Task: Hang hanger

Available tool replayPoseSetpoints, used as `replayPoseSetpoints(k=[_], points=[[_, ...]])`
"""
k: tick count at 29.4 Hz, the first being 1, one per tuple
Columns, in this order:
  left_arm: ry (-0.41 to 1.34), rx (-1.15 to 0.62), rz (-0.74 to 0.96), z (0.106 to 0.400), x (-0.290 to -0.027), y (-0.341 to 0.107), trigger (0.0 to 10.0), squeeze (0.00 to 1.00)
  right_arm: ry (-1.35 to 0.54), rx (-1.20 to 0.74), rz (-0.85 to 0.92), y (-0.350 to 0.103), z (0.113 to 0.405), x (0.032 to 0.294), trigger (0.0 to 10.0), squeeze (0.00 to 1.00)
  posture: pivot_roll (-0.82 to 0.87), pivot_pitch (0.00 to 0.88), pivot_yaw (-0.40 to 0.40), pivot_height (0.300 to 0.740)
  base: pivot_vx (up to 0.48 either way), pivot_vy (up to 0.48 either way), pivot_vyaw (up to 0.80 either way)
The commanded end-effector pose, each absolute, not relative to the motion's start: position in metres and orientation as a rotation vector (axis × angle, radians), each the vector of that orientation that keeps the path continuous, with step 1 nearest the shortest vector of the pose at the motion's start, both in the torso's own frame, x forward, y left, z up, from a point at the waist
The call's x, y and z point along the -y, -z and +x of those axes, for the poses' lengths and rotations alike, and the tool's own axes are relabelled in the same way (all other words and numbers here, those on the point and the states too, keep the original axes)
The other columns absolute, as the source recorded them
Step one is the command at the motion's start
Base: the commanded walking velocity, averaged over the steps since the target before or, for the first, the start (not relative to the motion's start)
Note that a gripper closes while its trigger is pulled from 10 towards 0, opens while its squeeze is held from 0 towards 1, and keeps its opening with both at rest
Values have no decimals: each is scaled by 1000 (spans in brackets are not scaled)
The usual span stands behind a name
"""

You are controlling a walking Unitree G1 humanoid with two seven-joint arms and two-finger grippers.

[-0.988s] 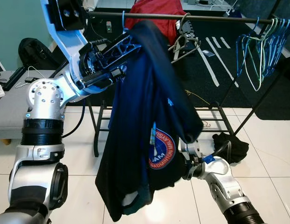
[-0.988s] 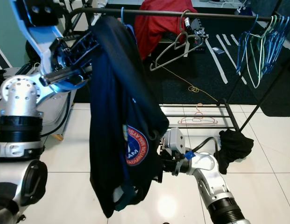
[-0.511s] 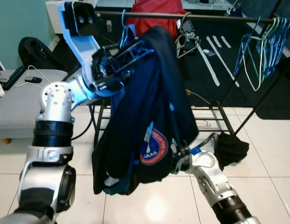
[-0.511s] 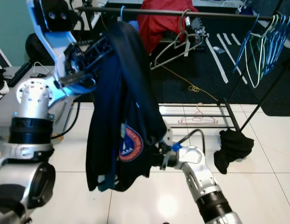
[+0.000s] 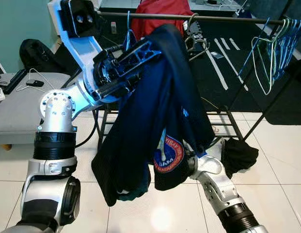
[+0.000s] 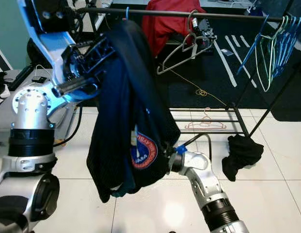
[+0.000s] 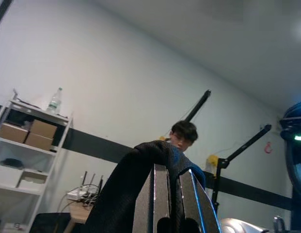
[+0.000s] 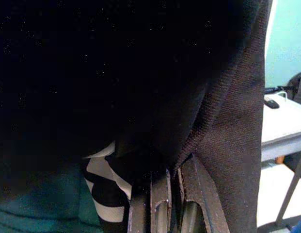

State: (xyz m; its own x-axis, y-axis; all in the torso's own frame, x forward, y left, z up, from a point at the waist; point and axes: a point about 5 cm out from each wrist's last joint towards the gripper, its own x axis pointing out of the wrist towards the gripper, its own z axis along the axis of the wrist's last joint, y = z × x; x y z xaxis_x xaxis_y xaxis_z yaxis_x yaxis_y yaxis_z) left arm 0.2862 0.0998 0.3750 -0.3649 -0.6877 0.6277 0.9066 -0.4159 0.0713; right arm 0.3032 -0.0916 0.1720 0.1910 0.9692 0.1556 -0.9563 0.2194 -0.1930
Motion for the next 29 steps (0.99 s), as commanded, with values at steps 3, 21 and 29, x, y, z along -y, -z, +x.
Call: replayPoseSetpoints(k=[3,21,29], points=[[1879,520,-632,290,-102,-373,0,0,-1313,273,-39,-174,303,97,0,0,-17,218,3,740,0,0,0],[641,161,157,354,-206,-256,0,0,-372,466,-105,-231,327,220,0,0,-35,241,5,740,0,0,0],[464,126,366,357,-224,-241,0,0,-503,413,-200,-238,326,214,0,0,-45,239,-10,740,0,0,0]])
